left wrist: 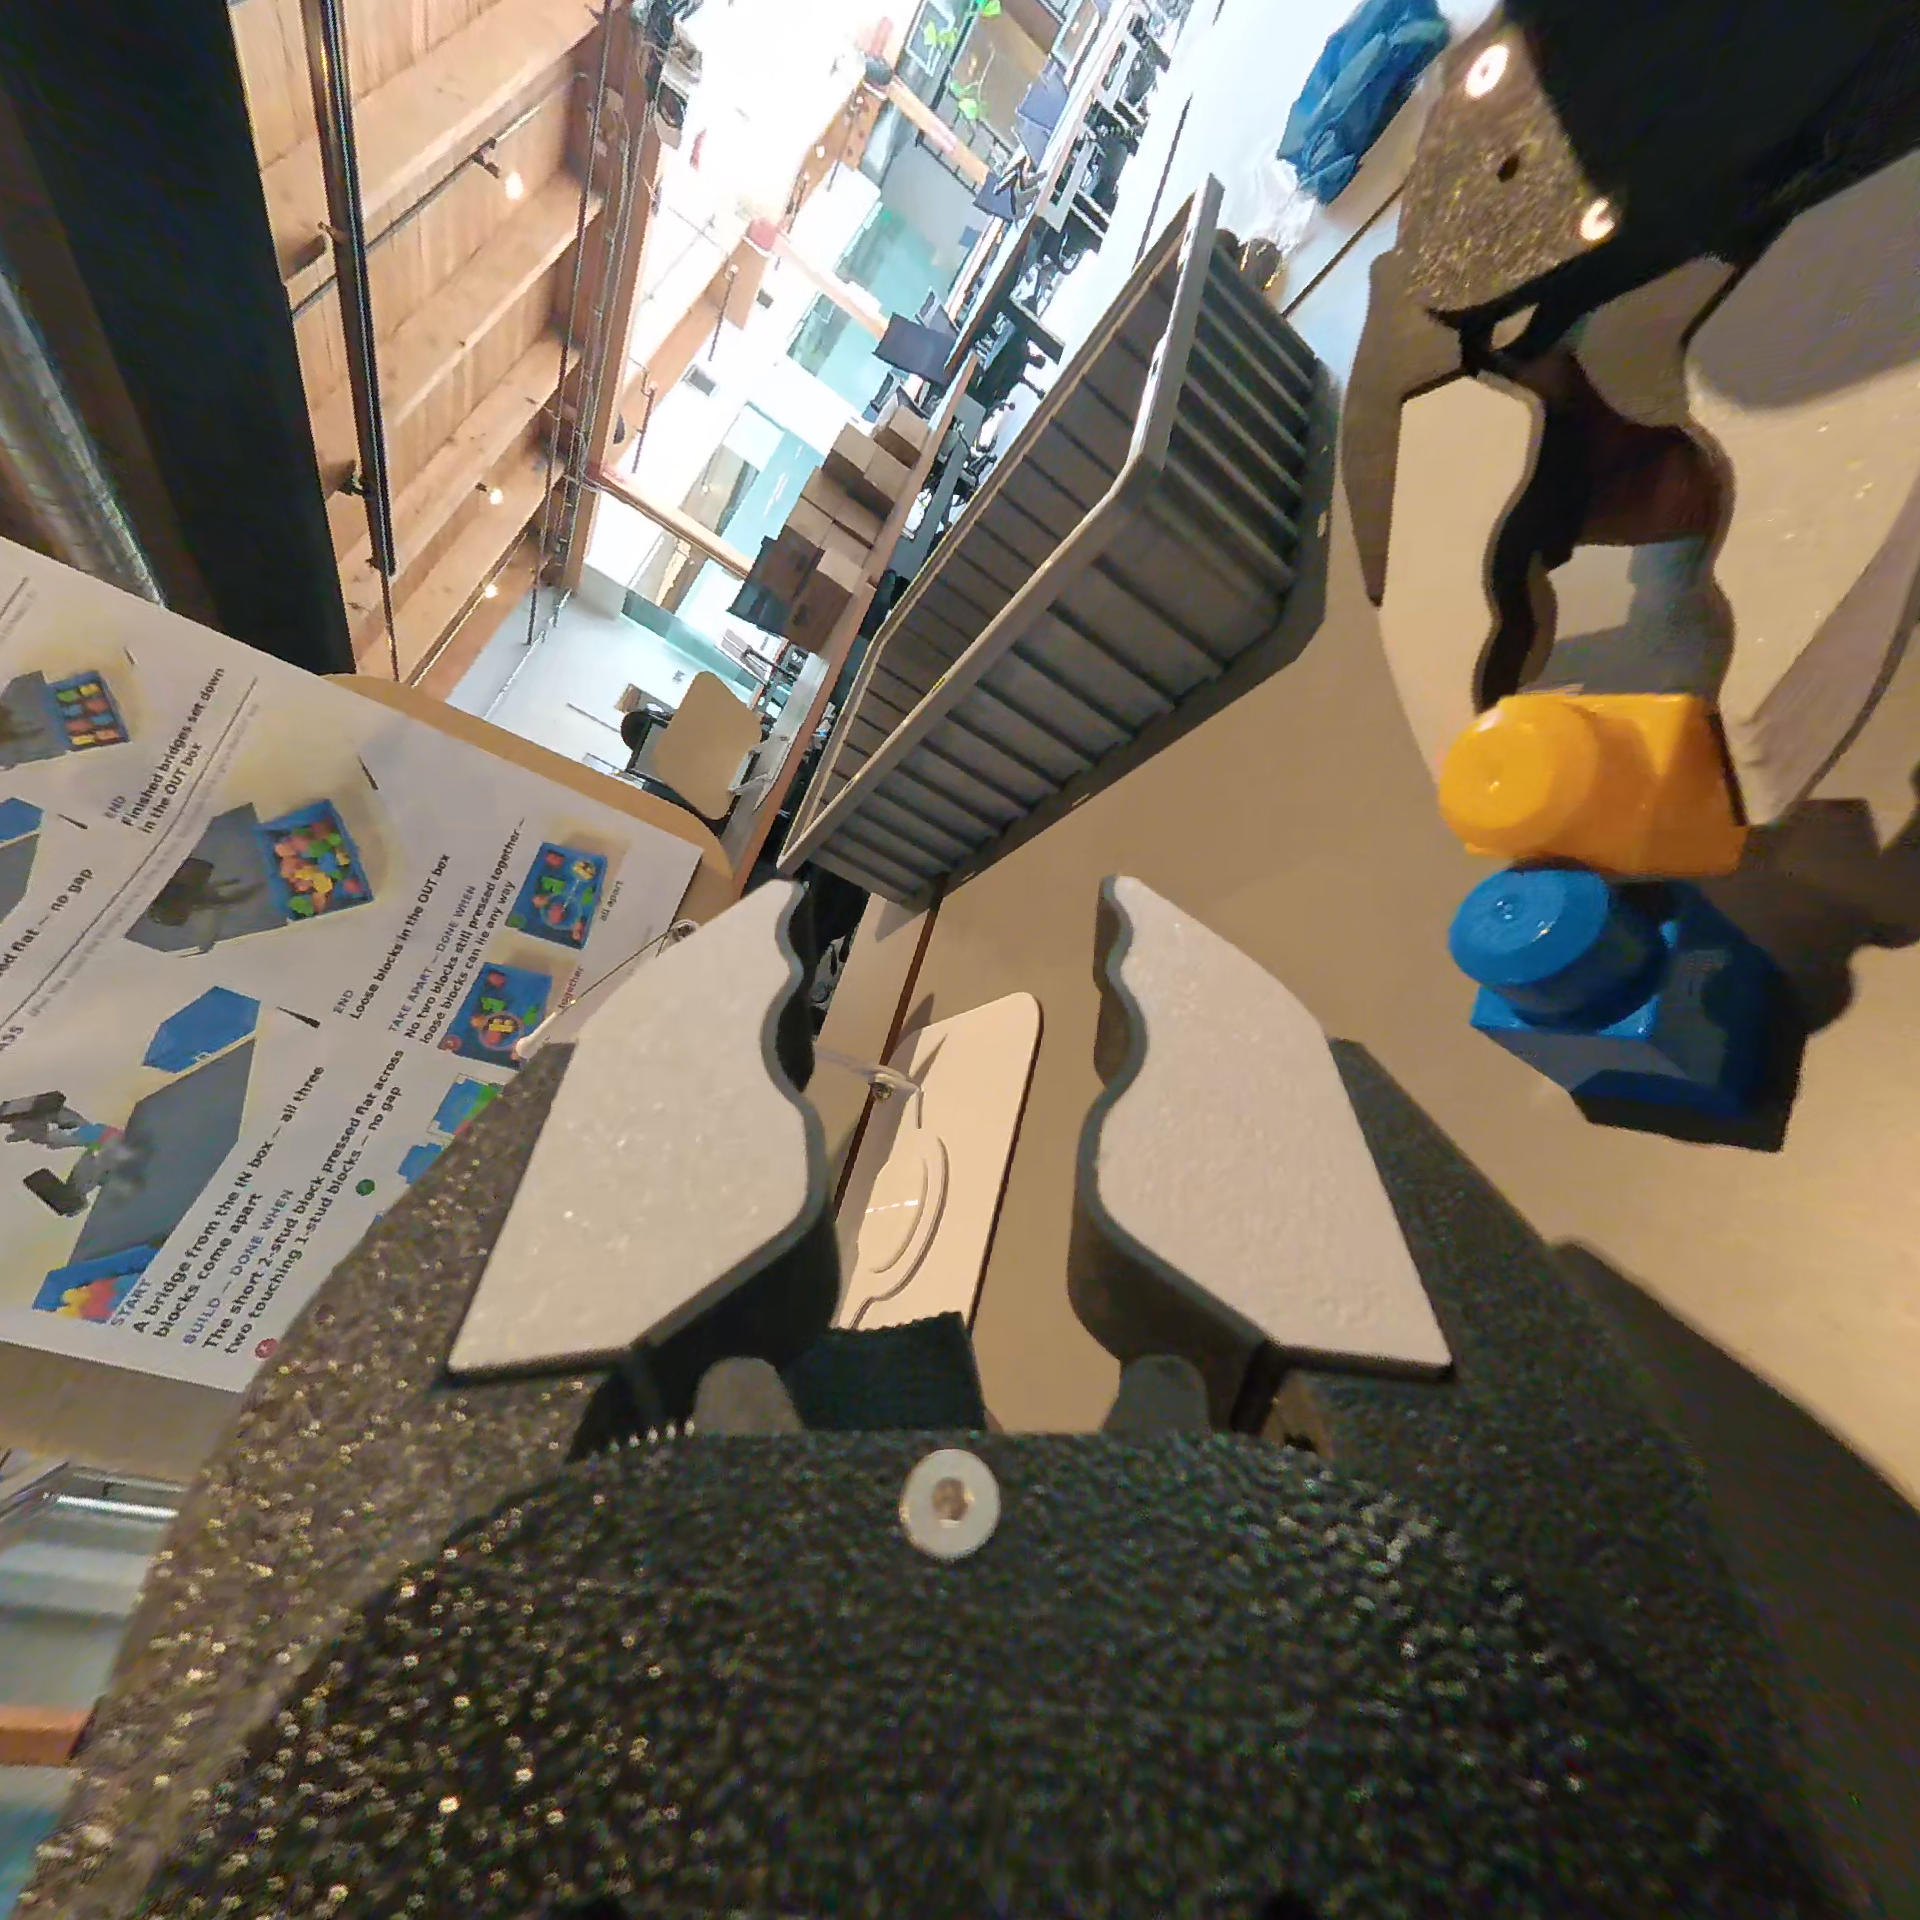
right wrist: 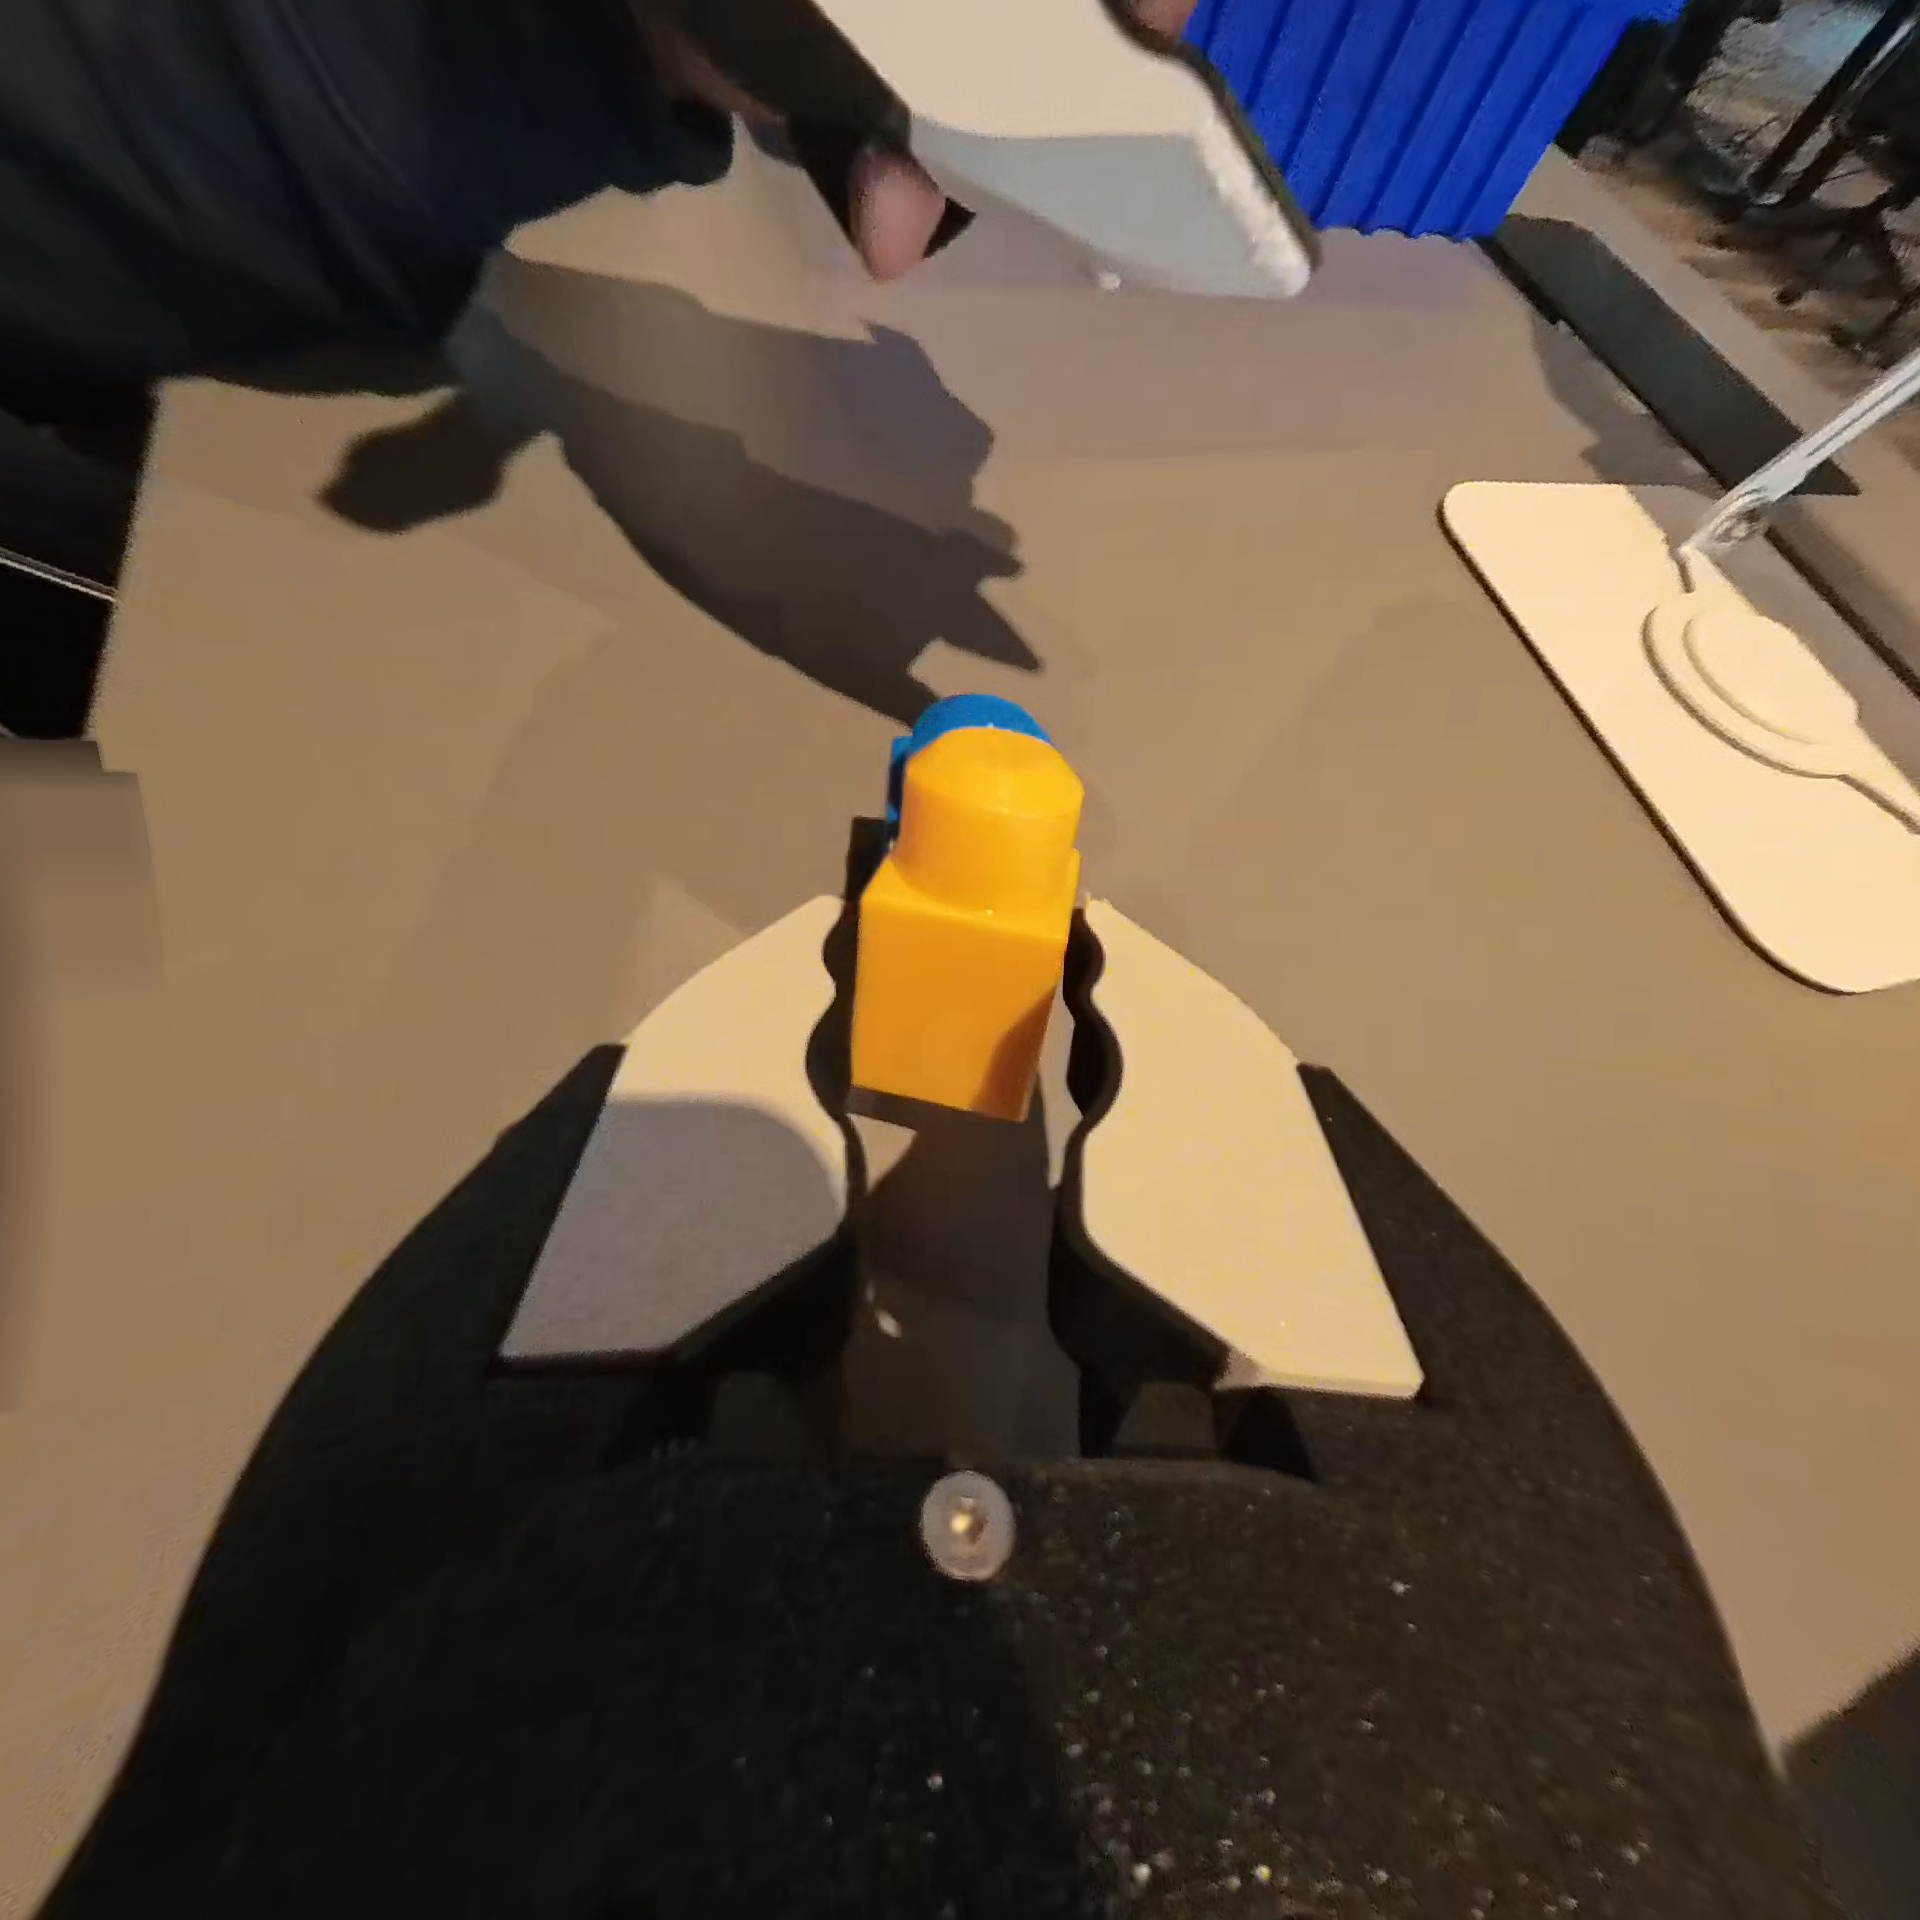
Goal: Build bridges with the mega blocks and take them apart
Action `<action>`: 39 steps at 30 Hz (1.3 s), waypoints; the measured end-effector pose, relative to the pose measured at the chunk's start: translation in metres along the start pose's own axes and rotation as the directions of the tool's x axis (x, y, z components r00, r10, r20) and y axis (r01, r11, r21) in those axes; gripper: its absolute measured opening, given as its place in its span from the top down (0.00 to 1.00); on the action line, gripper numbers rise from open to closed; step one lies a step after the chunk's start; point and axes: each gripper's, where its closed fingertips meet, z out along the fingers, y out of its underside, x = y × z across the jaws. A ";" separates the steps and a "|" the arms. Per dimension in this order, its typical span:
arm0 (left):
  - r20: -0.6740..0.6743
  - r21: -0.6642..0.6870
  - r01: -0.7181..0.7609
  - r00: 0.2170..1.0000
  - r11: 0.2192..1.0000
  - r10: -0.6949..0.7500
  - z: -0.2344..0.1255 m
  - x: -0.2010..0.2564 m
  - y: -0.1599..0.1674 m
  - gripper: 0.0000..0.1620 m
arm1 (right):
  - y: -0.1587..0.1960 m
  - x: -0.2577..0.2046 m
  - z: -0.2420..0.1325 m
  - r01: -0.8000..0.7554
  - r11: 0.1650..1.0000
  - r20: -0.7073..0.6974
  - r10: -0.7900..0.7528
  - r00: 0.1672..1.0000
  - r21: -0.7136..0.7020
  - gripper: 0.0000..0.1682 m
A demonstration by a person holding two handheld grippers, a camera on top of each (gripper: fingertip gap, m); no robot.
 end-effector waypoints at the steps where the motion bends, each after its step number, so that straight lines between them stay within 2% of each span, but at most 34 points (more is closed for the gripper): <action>1: 0.002 -0.002 0.000 1.000 1.000 0.000 0.000 0.000 0.001 0.68 | 0.001 0.000 0.000 0.005 1.000 -0.007 -0.005 1.000 -0.003 0.77; 7: 0.006 -0.011 0.004 1.000 1.000 -0.003 0.001 -0.001 0.004 0.69 | 0.011 0.002 0.003 -0.001 0.998 -0.006 0.000 1.000 -0.058 0.77; 12: -0.001 -0.018 0.009 1.000 1.000 -0.009 0.001 0.000 0.006 0.69 | 0.034 0.006 0.004 -0.051 0.980 -0.005 0.051 0.999 -0.191 0.77; 17: -0.036 -0.037 0.006 0.999 0.999 -0.007 0.003 0.007 0.010 0.69 | 0.039 0.008 0.004 -0.082 0.973 0.002 0.085 0.996 -0.215 0.69; 20: -0.119 -0.067 0.030 0.992 0.997 -0.038 0.001 0.018 0.016 0.68 | 0.037 0.006 0.001 -0.058 0.978 0.012 0.061 0.998 -0.198 0.66; 25: -0.456 -0.205 0.148 0.861 0.968 -0.228 -0.019 0.071 0.039 0.70 | 0.034 0.004 -0.010 -0.079 0.987 0.062 0.089 0.994 -0.143 0.76; 28: -0.550 -0.330 0.187 0.758 0.925 -0.350 -0.028 0.097 0.054 0.71 | 0.029 0.002 -0.014 -0.094 0.990 0.092 0.104 0.990 -0.106 0.80; 31: -0.625 -0.391 0.147 0.682 0.909 -0.379 -0.030 0.123 0.059 0.77 | 0.029 0.000 -0.012 -0.094 0.989 0.098 0.105 0.990 -0.111 0.80; 37: -0.677 -0.348 0.102 0.660 0.932 -0.325 -0.016 0.143 0.043 0.93 | 0.023 -0.001 -0.002 -0.084 0.990 0.103 0.096 0.990 -0.113 0.80; 39: -0.682 -0.342 0.089 0.661 0.936 -0.312 -0.017 0.144 0.043 0.96 | 0.024 0.002 0.001 -0.073 0.990 0.103 0.085 0.991 -0.118 0.80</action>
